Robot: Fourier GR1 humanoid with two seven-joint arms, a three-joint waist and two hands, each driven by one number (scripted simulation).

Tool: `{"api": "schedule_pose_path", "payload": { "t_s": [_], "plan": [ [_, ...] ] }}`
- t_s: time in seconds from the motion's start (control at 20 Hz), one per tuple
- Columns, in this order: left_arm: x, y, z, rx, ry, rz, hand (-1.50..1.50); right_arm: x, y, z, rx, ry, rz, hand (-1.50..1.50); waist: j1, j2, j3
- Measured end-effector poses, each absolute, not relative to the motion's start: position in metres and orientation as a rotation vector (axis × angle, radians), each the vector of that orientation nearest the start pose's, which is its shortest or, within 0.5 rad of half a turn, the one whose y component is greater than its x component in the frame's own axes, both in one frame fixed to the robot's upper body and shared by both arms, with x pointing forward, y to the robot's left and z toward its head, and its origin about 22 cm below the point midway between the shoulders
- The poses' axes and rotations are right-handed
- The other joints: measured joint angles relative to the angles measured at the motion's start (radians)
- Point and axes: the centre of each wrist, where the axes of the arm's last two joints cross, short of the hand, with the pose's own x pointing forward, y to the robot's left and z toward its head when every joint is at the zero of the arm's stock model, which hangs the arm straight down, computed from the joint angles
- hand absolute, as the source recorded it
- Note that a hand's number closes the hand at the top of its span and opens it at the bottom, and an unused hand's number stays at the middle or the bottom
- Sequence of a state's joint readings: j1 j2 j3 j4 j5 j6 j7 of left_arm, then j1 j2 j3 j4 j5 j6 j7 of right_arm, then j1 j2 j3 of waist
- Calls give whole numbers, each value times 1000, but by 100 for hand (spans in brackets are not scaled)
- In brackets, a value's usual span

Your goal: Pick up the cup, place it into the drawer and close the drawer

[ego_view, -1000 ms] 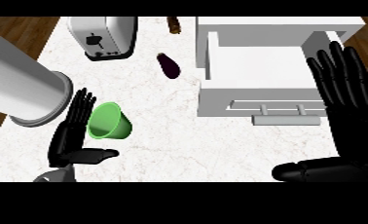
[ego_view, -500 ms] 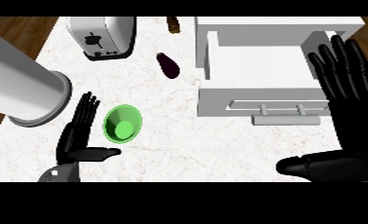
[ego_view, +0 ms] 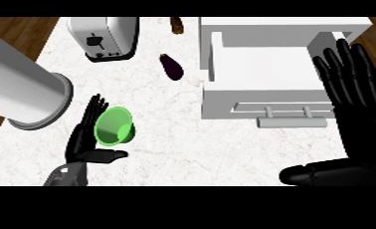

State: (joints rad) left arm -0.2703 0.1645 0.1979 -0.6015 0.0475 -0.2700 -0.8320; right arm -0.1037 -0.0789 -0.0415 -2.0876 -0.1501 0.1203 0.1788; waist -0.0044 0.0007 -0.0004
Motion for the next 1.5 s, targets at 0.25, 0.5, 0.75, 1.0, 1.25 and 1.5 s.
{"api": "schedule_pose_path", "payload": {
  "t_s": [0.25,0.5,0.75,1.0,1.25,1.5],
  "plan": [
    [256,302,-139,-130,-1701,58,-150,219,-233,148,164,-2006,139,-150,-2,1,0],
    [258,296,-144,-148,-1680,85,-150,219,-235,148,164,-2002,147,-150,-2,1,0],
    [262,292,-146,-217,-1650,110,-150,211,-234,145,175,-1997,145,-150,-5,2,-1],
    [262,287,-147,-292,-1642,127,150,218,-236,144,164,-1993,143,-150,-3,2,-1],
    [266,282,-145,-335,-1662,127,150,216,-239,145,165,-1998,144,-150,-6,2,-1],
    [270,278,-143,-306,-1728,112,150,220,-243,143,165,-2001,139,-150,-5,3,-1]
  ]
}}
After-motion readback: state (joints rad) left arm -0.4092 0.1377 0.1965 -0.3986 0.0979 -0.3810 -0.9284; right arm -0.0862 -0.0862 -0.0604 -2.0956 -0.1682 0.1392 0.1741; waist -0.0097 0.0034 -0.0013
